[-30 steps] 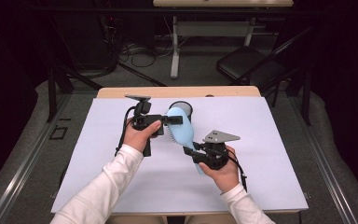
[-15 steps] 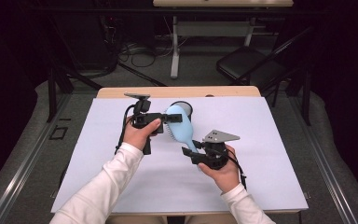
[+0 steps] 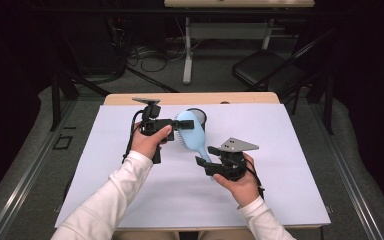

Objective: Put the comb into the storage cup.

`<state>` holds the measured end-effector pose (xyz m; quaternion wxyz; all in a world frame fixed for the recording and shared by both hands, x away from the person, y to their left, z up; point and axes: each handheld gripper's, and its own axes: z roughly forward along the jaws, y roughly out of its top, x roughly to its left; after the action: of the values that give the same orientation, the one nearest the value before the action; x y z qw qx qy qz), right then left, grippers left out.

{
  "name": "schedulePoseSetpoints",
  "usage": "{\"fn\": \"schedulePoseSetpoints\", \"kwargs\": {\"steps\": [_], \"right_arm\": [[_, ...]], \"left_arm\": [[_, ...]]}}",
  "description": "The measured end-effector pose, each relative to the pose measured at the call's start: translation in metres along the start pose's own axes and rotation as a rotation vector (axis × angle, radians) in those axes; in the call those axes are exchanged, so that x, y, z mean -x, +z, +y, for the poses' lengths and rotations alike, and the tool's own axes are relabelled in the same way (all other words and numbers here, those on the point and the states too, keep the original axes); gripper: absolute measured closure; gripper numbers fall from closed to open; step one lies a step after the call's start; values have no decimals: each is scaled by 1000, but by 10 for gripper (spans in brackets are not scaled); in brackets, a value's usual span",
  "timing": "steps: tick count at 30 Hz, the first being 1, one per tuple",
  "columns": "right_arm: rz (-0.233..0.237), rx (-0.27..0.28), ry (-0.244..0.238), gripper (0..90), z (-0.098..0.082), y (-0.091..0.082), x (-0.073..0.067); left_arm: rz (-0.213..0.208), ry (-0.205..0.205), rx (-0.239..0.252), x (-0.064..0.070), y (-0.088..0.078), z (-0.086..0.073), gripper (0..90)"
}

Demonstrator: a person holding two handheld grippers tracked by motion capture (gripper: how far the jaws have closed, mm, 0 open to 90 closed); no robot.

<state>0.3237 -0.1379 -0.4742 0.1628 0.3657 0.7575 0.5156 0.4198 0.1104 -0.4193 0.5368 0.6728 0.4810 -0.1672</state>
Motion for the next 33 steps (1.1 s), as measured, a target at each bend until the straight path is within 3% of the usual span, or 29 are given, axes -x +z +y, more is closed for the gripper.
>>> {"fn": "schedulePoseSetpoints", "kwargs": {"steps": [6,10,18,23,33], "right_arm": [[1,0,-2,415,2,-2,1],[-18,17,-37,417,3,-4,1],[-27,37,-60,404,7,-8,0],[-12,34,-60,388,9,-9,-2],[-27,28,-49,320,11,-11,-1]], "left_arm": [[11,0,11,0,-1,4,511],[14,-5,13,0,-2,6,511],[33,-4,20,2,-3,11,511],[43,8,19,1,-3,14,511],[64,31,39,2,-7,22,510]]}}
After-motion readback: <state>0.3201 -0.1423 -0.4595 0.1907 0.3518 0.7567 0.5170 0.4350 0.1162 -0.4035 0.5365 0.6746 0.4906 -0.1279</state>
